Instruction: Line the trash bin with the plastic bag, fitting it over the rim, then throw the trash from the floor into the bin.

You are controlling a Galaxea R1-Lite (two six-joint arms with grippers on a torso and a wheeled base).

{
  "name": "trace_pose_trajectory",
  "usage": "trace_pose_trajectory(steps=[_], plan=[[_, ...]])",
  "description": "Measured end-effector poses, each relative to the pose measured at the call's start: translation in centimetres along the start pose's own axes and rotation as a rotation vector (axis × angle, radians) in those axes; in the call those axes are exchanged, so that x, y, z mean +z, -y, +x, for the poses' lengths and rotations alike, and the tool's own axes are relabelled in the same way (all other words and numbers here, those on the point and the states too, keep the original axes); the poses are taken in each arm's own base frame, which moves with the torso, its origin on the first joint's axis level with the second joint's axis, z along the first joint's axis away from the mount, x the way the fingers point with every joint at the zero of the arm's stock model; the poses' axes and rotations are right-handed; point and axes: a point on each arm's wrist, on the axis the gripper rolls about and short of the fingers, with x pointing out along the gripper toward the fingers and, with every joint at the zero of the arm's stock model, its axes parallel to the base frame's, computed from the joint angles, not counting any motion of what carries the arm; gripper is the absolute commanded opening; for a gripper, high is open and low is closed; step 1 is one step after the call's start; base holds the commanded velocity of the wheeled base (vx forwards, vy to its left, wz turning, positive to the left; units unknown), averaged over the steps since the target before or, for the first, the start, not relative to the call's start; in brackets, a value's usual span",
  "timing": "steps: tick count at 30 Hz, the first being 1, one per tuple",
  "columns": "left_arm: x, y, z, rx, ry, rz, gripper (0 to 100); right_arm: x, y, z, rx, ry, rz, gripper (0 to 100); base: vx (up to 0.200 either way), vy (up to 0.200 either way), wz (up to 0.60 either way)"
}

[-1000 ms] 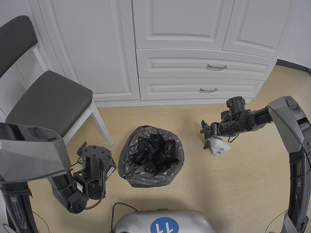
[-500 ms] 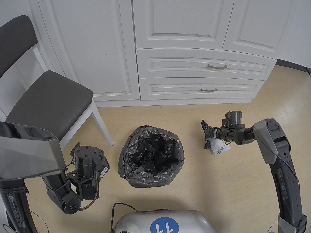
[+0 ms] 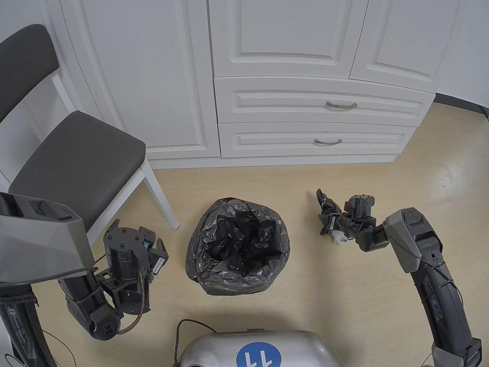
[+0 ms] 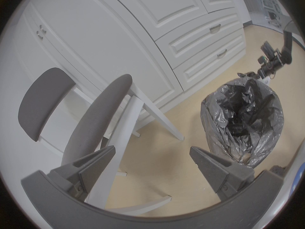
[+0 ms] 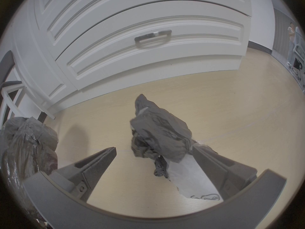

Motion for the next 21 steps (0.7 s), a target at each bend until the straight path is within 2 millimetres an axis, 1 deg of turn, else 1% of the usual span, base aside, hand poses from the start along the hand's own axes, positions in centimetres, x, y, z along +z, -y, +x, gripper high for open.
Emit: trace_pose_trajectory(steps=[8,15,18,21], plan=[[0.0,-0.2,-0.2,0.002,0.009,-0.01,100,-0.5,0.0,0.2,0.003,0.021,0.002,0,0.0,0.0,0.0],[0.1,-0.5,-0.4,0.006,0.03,-0.034,100,0.1,0.1,0.2,0.006,0.066,0.0,0,0.0,0.0,0.0],[-0.1,-0.7,-0.6,0.003,0.027,-0.053,100,0.6,0.3,0.0,0.003,0.077,0.001,0,0.0,0.0,0.0],[-0.3,-0.8,-0.9,0.0,0.02,-0.061,100,2.1,0.1,-0.4,0.007,0.104,-0.001,0,0.0,0.0,0.0]])
